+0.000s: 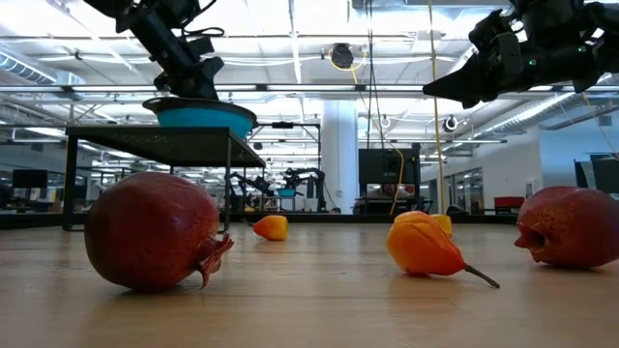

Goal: Pick & Place Fruit
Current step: Put the kiwi into the blue strainer bowl on the shelf

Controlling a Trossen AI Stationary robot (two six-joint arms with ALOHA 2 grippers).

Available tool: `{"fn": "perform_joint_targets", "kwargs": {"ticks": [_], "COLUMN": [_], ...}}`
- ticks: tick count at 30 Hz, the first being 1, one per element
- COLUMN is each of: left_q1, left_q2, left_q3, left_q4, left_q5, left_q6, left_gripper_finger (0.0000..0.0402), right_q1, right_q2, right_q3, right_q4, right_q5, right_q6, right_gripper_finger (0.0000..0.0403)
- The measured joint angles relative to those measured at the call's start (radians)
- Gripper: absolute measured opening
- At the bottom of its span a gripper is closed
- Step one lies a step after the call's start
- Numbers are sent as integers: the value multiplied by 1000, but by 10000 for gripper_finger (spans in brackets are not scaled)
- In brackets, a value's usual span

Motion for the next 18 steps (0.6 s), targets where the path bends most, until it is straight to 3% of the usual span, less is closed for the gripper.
{"fn": "perform_joint_targets", "kwargs": {"ticks": [13, 18], "left_q1": [7, 7], "left_q2": [0, 0], "left_q3": [0, 0], "left_q4": [-26, -29], "left_q5": [10, 2], "left_q6": [14, -4], "left_gripper_finger": [192, 212], "right_q1": [0, 0], "right_q2": [0, 0], "right_q3": [0, 0], "right_q4": [0, 0], "right_q5": [0, 0], "right_q6": [0, 0], "right_gripper_finger": [0, 0]}}
